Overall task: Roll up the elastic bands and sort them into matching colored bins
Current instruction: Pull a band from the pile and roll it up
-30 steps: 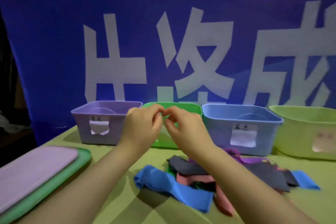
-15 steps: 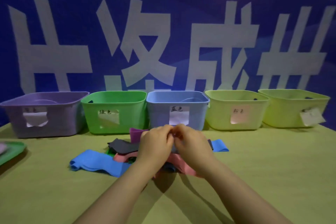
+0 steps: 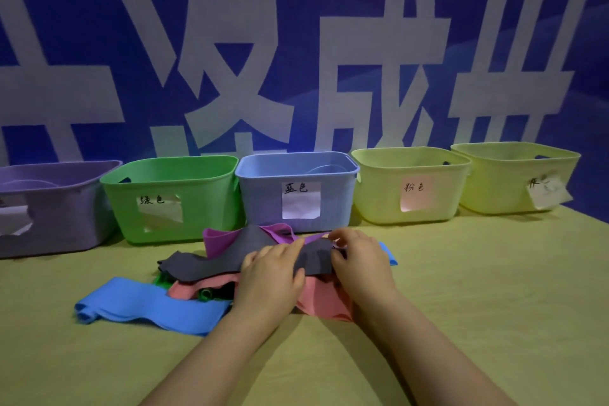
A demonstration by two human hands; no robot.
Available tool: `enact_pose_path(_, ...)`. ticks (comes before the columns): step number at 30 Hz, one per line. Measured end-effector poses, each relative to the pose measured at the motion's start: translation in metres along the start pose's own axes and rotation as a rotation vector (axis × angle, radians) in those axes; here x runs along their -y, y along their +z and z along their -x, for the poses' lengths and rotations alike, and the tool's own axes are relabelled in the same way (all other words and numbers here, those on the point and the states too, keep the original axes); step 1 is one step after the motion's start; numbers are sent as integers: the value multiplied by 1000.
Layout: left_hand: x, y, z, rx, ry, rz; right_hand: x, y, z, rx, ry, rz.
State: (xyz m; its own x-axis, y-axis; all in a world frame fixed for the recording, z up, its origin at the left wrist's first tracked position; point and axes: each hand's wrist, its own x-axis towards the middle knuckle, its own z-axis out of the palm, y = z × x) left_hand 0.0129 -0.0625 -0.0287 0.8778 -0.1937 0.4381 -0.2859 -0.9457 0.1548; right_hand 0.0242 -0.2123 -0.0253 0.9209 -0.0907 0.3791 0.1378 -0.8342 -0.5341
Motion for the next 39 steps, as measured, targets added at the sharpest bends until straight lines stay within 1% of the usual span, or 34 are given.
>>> enact_pose_path(5,-2,0,1,-2,13,-52,0,5,1,11,49,-18)
enact_pose_path(9,-2,3,0,6,14,-48,-1,7,2,73,108,-56)
enact_pose_path(11,-1,3,0,-1,27,-44,-1,5,1,61,134,-135)
enact_pose_path(15,-2,3,1,0,58,-5,0,0,1,-19,170,-284)
enact_pose_path(18,-4,3,2,-47,125,102,5,-4,2,-36,186,-472)
enact_pose_path(20,-8,2,3,-80,161,199,11,-8,2,-13,201,-688)
enact_pose_path(22,-12,-2,5,-140,158,267,16,-11,3,51,210,-891)
enact_pose_path(24,-15,-7,7,-184,122,361,20,-15,5,114,184,-997)
enact_pose_path(25,-15,-9,8,-177,99,422,21,-16,5,124,152,-1018)
enact_pose_path(27,-15,-14,11,-121,80,558,23,-19,7,98,45,-975)
enact_pose_path(28,-14,-16,12,-101,92,600,23,-19,8,71,-18,-905)
enact_pose_path(31,-9,-22,10,-129,118,590,25,-20,12,29,-198,-619)
enact_pose_path(32,-9,-24,9,-140,110,569,26,-20,14,22,-223,-601)
enact_pose_path(35,-7,-28,8,-188,105,547,31,-19,18,-10,-268,-676)
enact_pose_path(37,-5,-30,10,-244,62,588,31,-18,19,-32,-281,-672)
enact_pose_path(39,-3,-31,10,-265,3,658,30,-17,18,-51,-278,-660)
